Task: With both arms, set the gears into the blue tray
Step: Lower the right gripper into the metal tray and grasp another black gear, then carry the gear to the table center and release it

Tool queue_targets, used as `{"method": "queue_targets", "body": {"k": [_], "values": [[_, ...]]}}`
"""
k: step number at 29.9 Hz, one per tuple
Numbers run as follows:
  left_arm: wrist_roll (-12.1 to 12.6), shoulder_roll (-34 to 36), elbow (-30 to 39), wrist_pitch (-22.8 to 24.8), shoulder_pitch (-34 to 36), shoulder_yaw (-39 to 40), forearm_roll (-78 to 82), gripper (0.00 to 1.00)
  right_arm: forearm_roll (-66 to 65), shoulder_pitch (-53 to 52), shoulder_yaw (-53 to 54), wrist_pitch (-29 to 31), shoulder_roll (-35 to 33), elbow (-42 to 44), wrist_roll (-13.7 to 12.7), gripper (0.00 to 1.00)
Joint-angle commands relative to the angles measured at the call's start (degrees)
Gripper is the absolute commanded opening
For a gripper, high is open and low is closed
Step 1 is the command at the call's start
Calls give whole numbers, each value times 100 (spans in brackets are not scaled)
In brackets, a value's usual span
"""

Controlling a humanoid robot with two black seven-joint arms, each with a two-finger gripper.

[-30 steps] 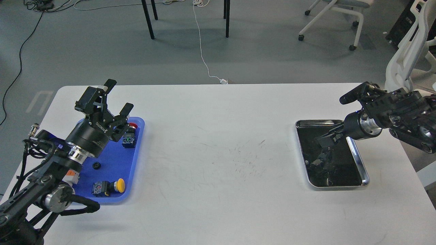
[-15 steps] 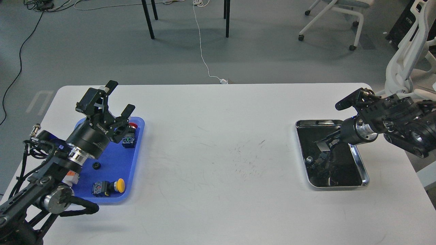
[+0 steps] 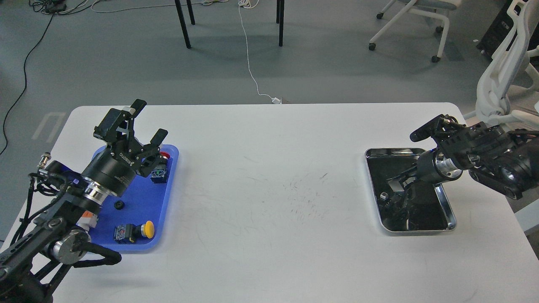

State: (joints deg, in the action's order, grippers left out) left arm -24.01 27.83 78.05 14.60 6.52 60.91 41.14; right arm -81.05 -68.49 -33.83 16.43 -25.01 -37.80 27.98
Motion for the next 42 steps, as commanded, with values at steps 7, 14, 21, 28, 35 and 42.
{"method": "queue_targets", "body": {"k": [7,14,21,28,35,42], "values": [[2,-5,0,8,-2,-9,0,98,2,29,-9,0,102,36,2,29],[2,-5,0,-1,-2,0,0,98,2,-15,-9,0,76,-8,2,23],[2,12,8,-1,7,0,0,98,2,-427,0,0,-223,-359,2,23],[2,12,17,8,7,0,0,98,19,-1209,8,0,-531,-1036,2,24],[2,38,52,8,7,0,0,98,651,-1491,26,9,196,-1204,2,24],[2,39,79,8,-19,18,8,98,1284,-1395,0,-52,1936,-677,2,24]]}}
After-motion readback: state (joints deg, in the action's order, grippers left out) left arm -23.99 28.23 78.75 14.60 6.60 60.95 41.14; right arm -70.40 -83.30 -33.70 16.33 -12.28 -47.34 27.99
